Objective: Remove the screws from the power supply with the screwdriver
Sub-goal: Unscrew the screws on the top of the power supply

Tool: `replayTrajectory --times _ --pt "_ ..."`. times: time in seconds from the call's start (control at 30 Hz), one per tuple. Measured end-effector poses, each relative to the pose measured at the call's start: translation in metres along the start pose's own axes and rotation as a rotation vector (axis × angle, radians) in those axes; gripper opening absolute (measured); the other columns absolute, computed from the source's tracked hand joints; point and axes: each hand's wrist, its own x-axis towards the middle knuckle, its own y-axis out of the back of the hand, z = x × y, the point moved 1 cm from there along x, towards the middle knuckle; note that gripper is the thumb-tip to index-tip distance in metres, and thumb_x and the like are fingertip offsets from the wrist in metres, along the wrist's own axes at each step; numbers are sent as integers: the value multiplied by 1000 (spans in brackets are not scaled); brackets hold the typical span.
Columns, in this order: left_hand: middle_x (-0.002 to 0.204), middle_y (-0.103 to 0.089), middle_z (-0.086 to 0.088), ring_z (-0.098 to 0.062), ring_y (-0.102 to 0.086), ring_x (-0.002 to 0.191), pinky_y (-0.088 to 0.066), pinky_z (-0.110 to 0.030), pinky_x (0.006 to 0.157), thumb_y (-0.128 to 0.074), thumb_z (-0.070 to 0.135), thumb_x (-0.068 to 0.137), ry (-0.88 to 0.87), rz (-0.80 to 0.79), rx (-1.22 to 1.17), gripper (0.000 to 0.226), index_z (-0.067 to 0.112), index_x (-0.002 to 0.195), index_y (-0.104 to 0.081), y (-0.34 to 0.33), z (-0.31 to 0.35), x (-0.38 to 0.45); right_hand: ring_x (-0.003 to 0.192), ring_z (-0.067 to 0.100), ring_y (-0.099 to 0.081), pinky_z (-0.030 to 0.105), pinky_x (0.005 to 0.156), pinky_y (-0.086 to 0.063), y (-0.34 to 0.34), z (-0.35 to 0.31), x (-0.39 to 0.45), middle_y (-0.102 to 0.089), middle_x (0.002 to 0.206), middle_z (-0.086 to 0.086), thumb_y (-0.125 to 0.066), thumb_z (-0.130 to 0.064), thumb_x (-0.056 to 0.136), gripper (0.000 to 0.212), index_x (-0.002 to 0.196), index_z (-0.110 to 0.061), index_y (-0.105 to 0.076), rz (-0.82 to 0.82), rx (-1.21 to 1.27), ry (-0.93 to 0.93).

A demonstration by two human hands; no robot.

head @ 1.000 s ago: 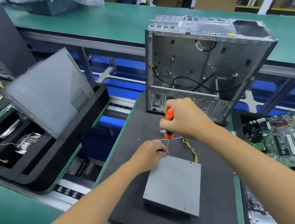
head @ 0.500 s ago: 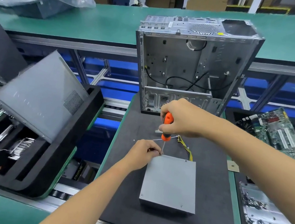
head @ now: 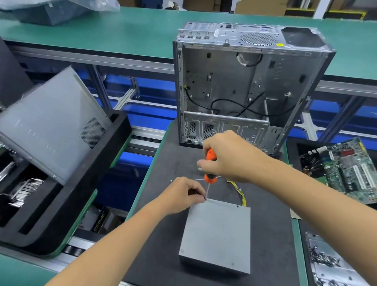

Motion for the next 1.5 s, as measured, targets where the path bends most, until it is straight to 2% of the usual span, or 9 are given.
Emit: replayTrajectory --times 0.1,0.23,0.33,0.43,0.77,0.97,1.1,1.33,1.5 --pt "80 -73 4 -10 -65 79 -51 -24 77 -71 10 80 -20 17 5 19 27 71 -70 0 0 0 67 1 -56 22 51 -41 7 -2 3 -66 67 -9 -67 -26 80 10 79 -16 -64 -155 24 89" --pt "78 -72 8 -5 -63 75 -48 -17 72 -71 12 79 -17 24 31 14 24 74 -72 -1 -1 1 76 8 -65 28 65 -52 21 -1 13 -70 74 -8 -69 -9 74 14 76 -23 -67 -368 57 79" --pt "75 -69 10 -1 -61 72 -47 -14 70 -69 12 80 2 10 65 13 25 74 -70 -1 2 1 66 9 -64 32 59 -51 26 4 14 -71 70 -7 -69 -24 78 5 76 -20 -67 -344 60 26" --pt "71 -65 12 2 -56 65 -44 -11 65 -70 11 79 16 -28 93 15 24 73 -66 2 6 3 38 10 -60 26 51 -43 22 2 13 -70 64 4 -48 -58 90 47 78 -14 -59 -300 -61 -62" --pt "72 -65 6 -7 -59 68 -52 -24 72 -72 8 78 82 -139 189 15 19 70 -66 8 16 12 85 14 -56 26 65 -44 31 -16 12 -65 91 -7 -66 -10 82 14 89 -21 -61 -537 -269 222" --pt "67 -61 14 -1 -57 64 -50 -21 72 -70 6 76 71 -129 216 18 21 69 -64 6 18 12 74 20 -62 33 62 -51 25 -23 12 -64 83 -3 -59 -29 83 16 93 -16 -58 -483 -272 97" --pt "72 -63 10 -8 -60 71 -53 -27 78 -70 6 77 71 -144 232 15 18 70 -65 5 20 12 58 18 -45 29 45 -31 13 -31 16 -62 96 12 -47 -25 94 22 103 -9 -60 -373 -561 73" --pt "88 -70 -6 -14 -62 80 -53 -28 81 -69 3 76 20 -123 248 4 6 79 -69 3 16 13 75 11 -50 25 56 -36 30 -22 14 -54 77 -11 -69 -16 80 25 91 -20 -47 -442 -221 273" --pt "82 -68 0 -8 -57 74 -47 -17 72 -66 1 76 -24 -130 268 5 4 80 -68 3 17 14 74 11 -55 25 61 -44 24 -26 12 -61 78 -10 -60 -1 73 20 84 -17 -55 -448 -56 279"
